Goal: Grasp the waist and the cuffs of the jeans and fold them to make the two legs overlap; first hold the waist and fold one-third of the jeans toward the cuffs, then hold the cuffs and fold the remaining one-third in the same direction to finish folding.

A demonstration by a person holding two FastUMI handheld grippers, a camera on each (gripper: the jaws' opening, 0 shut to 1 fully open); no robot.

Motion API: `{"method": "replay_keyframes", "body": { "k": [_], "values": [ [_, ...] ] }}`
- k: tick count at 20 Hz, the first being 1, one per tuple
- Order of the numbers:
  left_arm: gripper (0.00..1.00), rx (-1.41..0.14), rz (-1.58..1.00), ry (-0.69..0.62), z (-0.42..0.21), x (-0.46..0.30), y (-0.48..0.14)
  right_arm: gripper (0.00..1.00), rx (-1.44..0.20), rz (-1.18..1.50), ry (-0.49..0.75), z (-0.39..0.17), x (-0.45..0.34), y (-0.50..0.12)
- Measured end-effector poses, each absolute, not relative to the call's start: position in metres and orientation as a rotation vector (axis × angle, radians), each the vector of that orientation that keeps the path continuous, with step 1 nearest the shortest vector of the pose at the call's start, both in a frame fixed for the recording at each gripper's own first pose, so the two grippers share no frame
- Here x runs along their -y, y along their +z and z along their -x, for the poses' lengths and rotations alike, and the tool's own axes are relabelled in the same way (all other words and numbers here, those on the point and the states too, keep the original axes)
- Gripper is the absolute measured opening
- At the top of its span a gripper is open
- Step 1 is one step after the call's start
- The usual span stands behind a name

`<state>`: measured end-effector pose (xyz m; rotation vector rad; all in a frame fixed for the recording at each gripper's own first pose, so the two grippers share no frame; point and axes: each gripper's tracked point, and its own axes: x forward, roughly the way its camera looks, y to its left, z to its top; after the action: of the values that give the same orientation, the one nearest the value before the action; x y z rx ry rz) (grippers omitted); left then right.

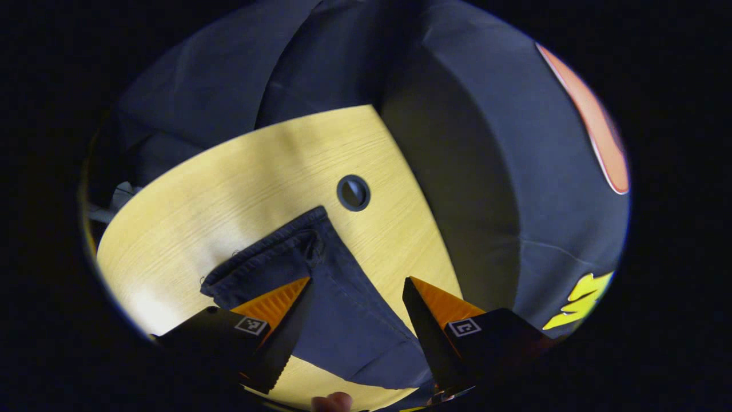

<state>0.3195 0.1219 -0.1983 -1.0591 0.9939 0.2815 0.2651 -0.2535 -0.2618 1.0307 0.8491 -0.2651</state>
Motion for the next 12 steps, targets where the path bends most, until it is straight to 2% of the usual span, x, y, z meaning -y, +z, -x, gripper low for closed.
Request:
{"method": "replay_keyframes", "body": {
  "k": [3,8,12],
  "values": [
    [0.99,-0.854,0.847,0.211,-0.323,-0.119,-0.131,0.97,-0.742,-0.783,-0.210,-0.235,0.259,-0.212],
    [0.99,-0.542,0.522,0.076,-0.290,-0.070,-0.022,0.96,-0.419,-0.353,-0.112,-0.174,0.247,-0.102],
    [0.98,-0.322,0.314,0.053,-0.244,-0.032,0.030,0.96,-0.242,-0.204,-0.111,-0.105,0.224,-0.045]
  ]
}}
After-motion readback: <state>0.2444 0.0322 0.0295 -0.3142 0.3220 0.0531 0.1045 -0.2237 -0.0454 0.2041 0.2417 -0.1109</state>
